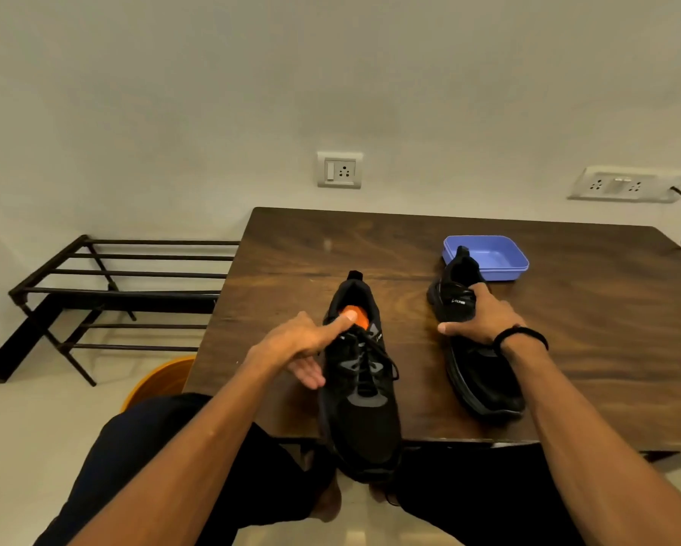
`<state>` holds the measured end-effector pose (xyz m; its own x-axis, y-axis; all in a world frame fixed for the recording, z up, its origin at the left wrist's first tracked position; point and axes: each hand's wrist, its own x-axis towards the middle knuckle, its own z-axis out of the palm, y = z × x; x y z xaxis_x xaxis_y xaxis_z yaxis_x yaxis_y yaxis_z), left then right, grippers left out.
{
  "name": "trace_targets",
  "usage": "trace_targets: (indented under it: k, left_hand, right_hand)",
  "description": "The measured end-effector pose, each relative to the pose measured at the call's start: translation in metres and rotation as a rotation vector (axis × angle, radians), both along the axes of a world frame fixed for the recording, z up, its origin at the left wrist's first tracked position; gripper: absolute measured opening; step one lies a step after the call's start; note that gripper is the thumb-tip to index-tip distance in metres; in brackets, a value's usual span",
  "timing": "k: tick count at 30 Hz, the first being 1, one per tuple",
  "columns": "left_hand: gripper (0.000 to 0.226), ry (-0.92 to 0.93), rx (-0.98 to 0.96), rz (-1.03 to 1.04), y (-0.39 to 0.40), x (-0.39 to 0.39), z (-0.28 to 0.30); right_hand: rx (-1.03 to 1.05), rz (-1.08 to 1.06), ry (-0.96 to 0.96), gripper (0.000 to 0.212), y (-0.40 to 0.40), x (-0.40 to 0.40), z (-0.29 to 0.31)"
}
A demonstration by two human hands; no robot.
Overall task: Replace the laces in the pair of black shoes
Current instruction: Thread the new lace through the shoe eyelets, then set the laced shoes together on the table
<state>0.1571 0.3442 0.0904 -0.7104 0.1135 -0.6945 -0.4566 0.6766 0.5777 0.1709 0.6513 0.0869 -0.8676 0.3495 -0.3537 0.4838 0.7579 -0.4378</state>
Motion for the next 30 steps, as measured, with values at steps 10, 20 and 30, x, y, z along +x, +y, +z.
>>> trace_targets:
  k: [10, 20, 30]
  left_hand:
    - [0.103, 0.031, 0.568, 0.337, 0.047, 0.056, -0.047]
    - [0.121, 0.826, -0.188, 0.084, 0.021, 0.083, -0.024]
    - [0.043, 0.861, -0.517, -0.616, 0.005, 0.069, -0.011]
  right_hand:
    - [-0.042, 0.424, 0.224, 0.069, -0.08, -0.022, -0.008]
    - [0.735, 1.276, 0.114, 0.039, -0.113, -0.05, 0.018]
    - [0.492, 0.77, 0.507, 0.045, -0.075, 0.032, 0.019]
